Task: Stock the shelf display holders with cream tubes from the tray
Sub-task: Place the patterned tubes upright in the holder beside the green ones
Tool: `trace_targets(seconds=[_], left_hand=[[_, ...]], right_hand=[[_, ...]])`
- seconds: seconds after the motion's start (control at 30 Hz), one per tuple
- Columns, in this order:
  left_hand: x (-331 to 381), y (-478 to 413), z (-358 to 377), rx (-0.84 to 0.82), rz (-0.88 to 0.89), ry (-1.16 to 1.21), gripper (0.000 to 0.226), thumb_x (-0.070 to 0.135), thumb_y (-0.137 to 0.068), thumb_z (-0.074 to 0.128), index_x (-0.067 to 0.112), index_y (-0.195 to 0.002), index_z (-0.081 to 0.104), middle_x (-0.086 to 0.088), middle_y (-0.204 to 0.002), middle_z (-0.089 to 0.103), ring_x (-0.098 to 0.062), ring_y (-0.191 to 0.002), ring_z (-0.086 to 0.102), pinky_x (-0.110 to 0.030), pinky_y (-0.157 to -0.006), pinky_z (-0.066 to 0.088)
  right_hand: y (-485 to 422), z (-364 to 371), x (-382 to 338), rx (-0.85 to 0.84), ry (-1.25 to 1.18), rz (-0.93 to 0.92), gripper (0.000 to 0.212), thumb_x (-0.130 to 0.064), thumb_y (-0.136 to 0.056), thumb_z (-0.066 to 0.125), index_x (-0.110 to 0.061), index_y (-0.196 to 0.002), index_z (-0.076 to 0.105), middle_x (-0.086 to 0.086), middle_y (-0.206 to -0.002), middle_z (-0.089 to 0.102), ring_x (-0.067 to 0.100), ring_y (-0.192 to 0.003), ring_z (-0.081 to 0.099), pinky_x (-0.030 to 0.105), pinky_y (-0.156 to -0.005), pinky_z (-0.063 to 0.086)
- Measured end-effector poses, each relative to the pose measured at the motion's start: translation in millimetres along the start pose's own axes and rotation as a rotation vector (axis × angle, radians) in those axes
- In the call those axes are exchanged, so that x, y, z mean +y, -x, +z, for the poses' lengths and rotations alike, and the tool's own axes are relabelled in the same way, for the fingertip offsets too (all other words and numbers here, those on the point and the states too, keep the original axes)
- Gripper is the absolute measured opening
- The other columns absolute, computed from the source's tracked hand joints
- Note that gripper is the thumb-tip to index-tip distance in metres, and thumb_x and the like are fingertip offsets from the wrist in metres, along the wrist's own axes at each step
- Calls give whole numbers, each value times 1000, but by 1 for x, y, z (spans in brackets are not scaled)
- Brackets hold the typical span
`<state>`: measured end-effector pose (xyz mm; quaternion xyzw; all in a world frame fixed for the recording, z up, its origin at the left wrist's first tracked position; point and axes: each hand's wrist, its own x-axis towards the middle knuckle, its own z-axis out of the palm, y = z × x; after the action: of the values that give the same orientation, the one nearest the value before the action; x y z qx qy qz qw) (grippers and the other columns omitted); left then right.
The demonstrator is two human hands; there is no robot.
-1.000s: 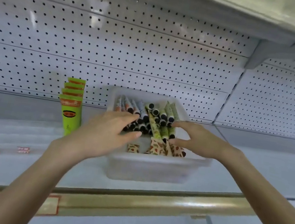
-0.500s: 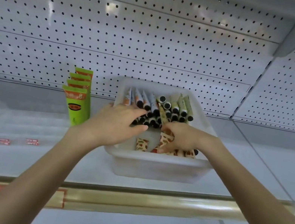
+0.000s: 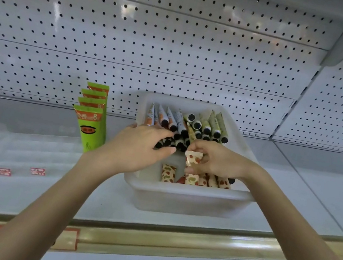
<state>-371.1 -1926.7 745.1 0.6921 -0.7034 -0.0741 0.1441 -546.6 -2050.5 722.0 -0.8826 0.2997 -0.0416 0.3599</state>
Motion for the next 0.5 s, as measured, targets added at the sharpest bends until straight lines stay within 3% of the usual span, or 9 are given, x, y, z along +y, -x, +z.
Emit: trace_targets(seconds=[0.17,0.3,0.37,0.5], left_hand=[[-1,-2,0,37,-25,129,53,50,-95,32,24,-141,39,3,-143,44,-16,-130,40,-36,-107,32],[2,-7,1,51,16,365,57,51,-90,41,17,-135,47,4,-139,48,-9,-126,45,-20,-98,33],[6,-8,1,41,48,513,58,51,-84,47,15,-129,53,3,-131,56,-6,-118,53,-21,-98,39],[6,-7,3,84,80,653,32,30,-88,58,8,-110,63,2,-104,69,-2,-93,64,-23,-88,50]], right_hand=[[7,-6,-10,114,-237,-82,16,-8,-87,63,-1,-100,57,2,-91,62,-3,-71,63,16,-70,51],[7,-13,-23,301,-509,-147,10,-5,-83,65,-6,-91,59,0,-84,65,13,-81,69,29,-73,58],[7,-15,-33,367,-582,-193,9,-3,-83,65,-9,-88,60,-1,-82,67,14,-80,69,28,-71,58],[10,-17,-55,438,-632,-272,9,-3,-81,66,-11,-84,61,-4,-78,69,12,-77,69,24,-67,57]])
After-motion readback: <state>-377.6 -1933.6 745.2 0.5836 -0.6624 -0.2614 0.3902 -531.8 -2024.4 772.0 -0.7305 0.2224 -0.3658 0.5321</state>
